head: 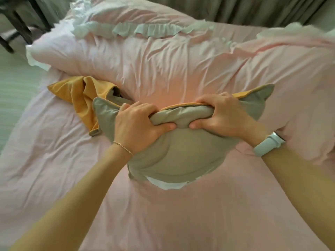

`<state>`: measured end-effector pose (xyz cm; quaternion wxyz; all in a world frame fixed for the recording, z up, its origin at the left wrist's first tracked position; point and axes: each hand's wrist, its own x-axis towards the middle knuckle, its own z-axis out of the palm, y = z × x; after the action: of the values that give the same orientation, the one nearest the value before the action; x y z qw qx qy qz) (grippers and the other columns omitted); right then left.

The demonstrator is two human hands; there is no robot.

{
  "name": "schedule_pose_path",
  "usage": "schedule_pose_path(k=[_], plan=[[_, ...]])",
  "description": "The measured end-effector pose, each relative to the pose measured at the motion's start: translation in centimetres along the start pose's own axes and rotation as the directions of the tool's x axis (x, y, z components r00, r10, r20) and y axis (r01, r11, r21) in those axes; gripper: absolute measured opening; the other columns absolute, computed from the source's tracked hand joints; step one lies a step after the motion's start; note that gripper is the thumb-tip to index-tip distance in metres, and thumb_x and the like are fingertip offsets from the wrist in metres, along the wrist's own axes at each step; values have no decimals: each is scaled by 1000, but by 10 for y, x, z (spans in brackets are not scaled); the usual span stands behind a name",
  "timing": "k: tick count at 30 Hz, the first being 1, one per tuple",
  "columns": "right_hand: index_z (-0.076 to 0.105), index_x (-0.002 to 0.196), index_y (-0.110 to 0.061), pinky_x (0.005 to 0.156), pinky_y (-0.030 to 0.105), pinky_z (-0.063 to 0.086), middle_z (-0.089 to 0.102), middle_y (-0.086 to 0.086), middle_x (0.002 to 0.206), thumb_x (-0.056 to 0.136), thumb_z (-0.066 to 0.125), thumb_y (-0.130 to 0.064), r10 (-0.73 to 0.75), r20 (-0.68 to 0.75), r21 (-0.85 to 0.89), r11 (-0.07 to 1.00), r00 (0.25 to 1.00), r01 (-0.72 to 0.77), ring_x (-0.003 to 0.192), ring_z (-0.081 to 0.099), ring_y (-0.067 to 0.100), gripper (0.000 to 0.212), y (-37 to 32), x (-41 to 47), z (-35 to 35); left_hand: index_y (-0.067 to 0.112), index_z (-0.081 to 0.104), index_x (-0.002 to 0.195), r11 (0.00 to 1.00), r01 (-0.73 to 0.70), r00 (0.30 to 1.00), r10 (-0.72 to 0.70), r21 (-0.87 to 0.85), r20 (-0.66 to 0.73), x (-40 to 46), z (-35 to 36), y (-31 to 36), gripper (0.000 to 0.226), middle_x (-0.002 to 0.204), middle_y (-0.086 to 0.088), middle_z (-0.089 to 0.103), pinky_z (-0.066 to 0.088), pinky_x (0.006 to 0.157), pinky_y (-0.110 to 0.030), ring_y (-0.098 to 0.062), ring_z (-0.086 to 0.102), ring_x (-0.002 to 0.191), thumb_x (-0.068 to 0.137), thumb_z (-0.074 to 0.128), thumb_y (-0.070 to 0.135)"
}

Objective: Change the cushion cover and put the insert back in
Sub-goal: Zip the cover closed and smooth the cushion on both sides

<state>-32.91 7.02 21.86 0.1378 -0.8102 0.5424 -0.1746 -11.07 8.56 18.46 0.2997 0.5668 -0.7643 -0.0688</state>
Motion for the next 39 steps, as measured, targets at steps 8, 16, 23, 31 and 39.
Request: schedule_pose_path(k=[8, 16, 23, 31, 39], plan=[[65, 112, -25, 81, 30, 45, 65, -13, 93, 84, 56, -53, -18, 379, 78, 997, 925, -12, 92, 59, 10, 40, -17, -75, 34, 29, 62, 105, 997, 60, 659, -72, 43, 748, -47, -25, -7, 37, 88, 15, 63, 47, 80, -26, -8, 59, 87, 82, 55, 57], [58, 122, -12, 99, 40, 36, 57, 5, 125, 96, 47, -22, 248, 274, 75, 958, 929, -277, 118, 48, 23, 29, 12, -87, 101, 17, 49, 130, 971, 236, 827, -211, 19, 522, -92, 50, -43, 38, 132, -2, 51, 41, 95, -39, -23, 46, 121, 95, 47, 32], [41, 138, -16, 95, 35, 38, 51, 5, 126, 96, 46, -30, 337, 226, 7, 938, 914, -347, 119, 44, 20, 44, 19, -67, 176, 40, -8, 145, 864, 362, 592, -504, 351, 630, -133, 112, -60, 82, 156, 1, -15, 6, 109, -61, -27, -14, 142, 84, 42, 65], [60, 98, -5, 78, 33, 43, 61, 10, 96, 92, 53, -16, 379, 131, 70, 918, 916, -390, 93, 53, 25, 15, 29, -53, 248, 46, 2, 143, 800, 459, 630, -600, 387, 493, -174, 129, -90, 96, 155, 10, 1, 17, 108, -49, -18, 2, 140, 66, 48, 80], [69, 105, -26, 88, 30, 38, 59, -7, 109, 91, 46, -51, -230, 807, 242, 969, 543, 50, 100, 46, 9, 36, -8, -115, 223, 36, 47, 132, 836, 502, 741, -549, 224, 387, -187, 110, -92, 72, 140, 7, 43, 34, 93, -45, -27, 37, 123, 70, 23, 63]])
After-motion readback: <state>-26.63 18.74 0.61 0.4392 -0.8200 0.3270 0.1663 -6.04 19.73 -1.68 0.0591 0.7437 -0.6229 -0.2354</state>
